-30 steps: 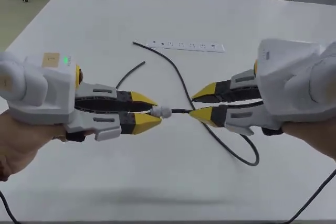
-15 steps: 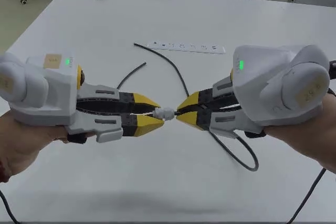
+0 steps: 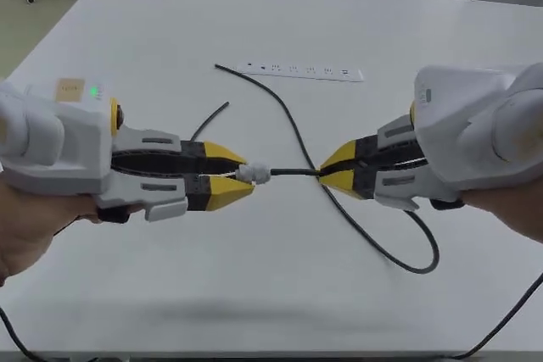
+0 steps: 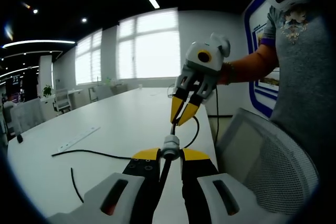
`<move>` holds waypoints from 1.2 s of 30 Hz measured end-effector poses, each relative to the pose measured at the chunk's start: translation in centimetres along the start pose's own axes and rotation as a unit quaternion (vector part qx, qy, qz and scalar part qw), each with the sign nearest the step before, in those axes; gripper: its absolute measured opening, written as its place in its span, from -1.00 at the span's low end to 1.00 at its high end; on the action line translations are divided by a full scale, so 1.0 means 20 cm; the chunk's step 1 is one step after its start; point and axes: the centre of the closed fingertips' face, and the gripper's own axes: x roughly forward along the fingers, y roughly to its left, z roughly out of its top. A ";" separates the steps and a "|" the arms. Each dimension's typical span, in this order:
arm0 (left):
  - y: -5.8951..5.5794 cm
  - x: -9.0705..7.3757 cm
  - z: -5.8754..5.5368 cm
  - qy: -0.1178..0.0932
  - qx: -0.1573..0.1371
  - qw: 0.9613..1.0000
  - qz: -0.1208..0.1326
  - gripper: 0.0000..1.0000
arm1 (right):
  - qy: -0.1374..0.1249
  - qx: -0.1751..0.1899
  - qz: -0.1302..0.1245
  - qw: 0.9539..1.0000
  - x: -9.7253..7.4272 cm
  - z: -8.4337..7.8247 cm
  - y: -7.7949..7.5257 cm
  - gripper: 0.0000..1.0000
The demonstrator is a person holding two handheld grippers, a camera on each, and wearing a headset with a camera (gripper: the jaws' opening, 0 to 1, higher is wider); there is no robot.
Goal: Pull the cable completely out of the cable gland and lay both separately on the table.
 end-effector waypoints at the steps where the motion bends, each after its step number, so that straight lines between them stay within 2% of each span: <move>1: 0.00 -0.01 -0.01 0.002 0.000 1.000 0.002 -0.70 | 0.004 0.003 -0.004 1.000 -0.01 -0.03 -0.01 -1.00; 6: 0.01 -0.04 -0.02 0.005 -0.003 1.000 0.006 -0.70 | 0.026 0.018 -0.006 0.999 -0.02 -0.14 -0.03 -1.00; 12: 0.03 -0.06 -0.02 0.002 -0.007 1.000 0.014 -0.70 | 0.058 0.011 -0.004 0.998 -0.01 -0.26 -0.02 -1.00; 22: 0.03 -0.06 -0.01 -0.002 -0.013 1.000 0.016 -0.70 | 0.069 0.032 0.004 0.997 0.00 -0.35 -0.01 -1.00; 36: 0.00 -0.03 0.02 -0.008 -0.020 1.000 0.008 -0.70 | 0.081 0.043 0.016 0.996 0.05 -0.41 0.02 -1.00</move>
